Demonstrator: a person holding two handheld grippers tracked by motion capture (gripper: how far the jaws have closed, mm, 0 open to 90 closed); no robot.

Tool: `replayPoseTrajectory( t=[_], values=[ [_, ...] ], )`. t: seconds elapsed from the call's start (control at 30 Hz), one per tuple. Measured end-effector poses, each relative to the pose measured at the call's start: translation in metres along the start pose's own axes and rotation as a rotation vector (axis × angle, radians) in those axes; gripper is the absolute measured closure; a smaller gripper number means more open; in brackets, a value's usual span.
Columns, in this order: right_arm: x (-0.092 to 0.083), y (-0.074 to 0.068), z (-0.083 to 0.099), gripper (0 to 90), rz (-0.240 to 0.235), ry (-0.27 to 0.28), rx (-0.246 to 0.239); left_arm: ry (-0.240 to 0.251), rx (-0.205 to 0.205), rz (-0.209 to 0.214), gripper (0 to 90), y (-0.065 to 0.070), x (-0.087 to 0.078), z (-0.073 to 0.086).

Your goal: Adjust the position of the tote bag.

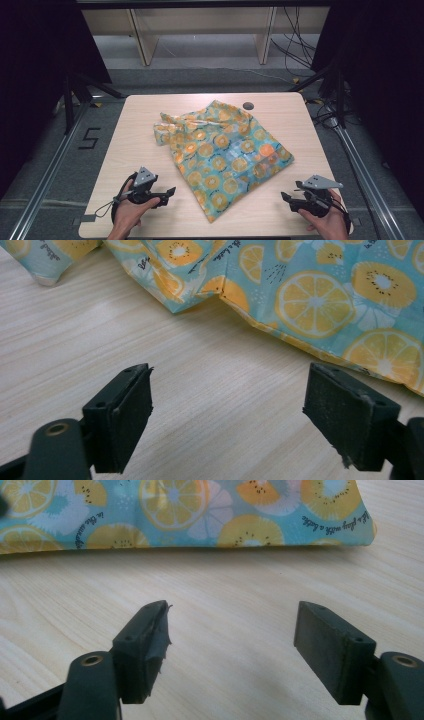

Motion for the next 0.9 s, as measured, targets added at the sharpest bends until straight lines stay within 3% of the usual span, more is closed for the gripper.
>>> replayPoseTrajectory(
  t=[0.03, 0.2, 0.23, 0.33, 0.4, 0.47, 0.6, 0.63, 0.67, 0.77, 0.8, 0.83, 0.87, 0.9],
  values=[
    [0.001, 0.004, 0.001, 35.5, 0.011, 0.014, -0.046, 0.004, -0.002, -0.004, 20.2, 0.000, 0.000, 0.000],
    [0.000, 0.003, 0.000, 39.1, 0.015, 0.011, -0.023, 0.006, 0.004, -0.006, 20.3, -0.001, 0.001, 0.000],
    [0.000, 0.002, 0.000, 42.0, 0.003, 0.013, -0.031, 0.007, -0.022, -0.018, 21.4, -0.001, 0.001, 0.000],
    [0.001, 0.001, -0.001, 45.1, -0.003, 0.023, -0.029, 0.009, -0.019, -0.017, 22.5, -0.001, 0.001, 0.001],
    [0.000, 0.002, -0.001, 46.6, -0.034, 0.015, -0.041, 0.008, -0.015, -0.019, 23.9, -0.001, 0.002, 0.000],
    [0.000, 0.002, -0.001, 47.0, -0.034, 0.014, -0.044, -0.001, 0.012, -0.026, 24.8, -0.002, 0.001, 0.000],
    [0.000, 0.002, -0.002, 47.6, -0.014, 0.017, -0.061, -0.004, 0.009, -0.027, 27.2, -0.001, 0.001, -0.002],
    [0.000, 0.002, -0.002, 47.9, -0.014, 0.018, -0.063, 0.002, 0.015, -0.020, 27.9, -0.002, 0.001, -0.003],
    [0.000, 0.002, -0.002, 48.5, -0.016, 0.020, -0.063, 0.017, -0.007, -0.015, 30.0, 0.000, 0.003, -0.004],
    [0.000, 0.001, -0.003, 49.7, -0.026, 0.021, -0.056, 0.025, 0.006, -0.025, 34.5, -0.001, 0.003, -0.010],
    [0.001, 0.001, -0.003, 50.1, -0.007, 0.024, -0.072, 0.043, -0.003, -0.030, 36.0, -0.001, 0.004, -0.014],
    [0.001, 0.002, -0.004, 50.3, -0.005, 0.024, -0.068, 0.048, -0.021, -0.036, 36.5, 0.000, 0.004, -0.017],
    [0.001, -0.003, -0.004, 51.2, 0.004, 0.021, -0.026, 0.071, -0.023, -0.028, 37.9, 0.001, 0.005, -0.021],
    [0.002, -0.003, -0.005, 51.7, 0.002, 0.025, -0.033, 0.065, -0.002, -0.030, 41.1, 0.001, 0.005, -0.025]
  ],
)
Point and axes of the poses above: each handheld gripper's, and its own axes: x roughly forward along the jaws, z roughly out of its underside, y roughly to its right, the point moved 2 cm from there along x, roughly forward along the jaws, and after that the axes turned 11 degrees about -x, right-handed, at the moved point
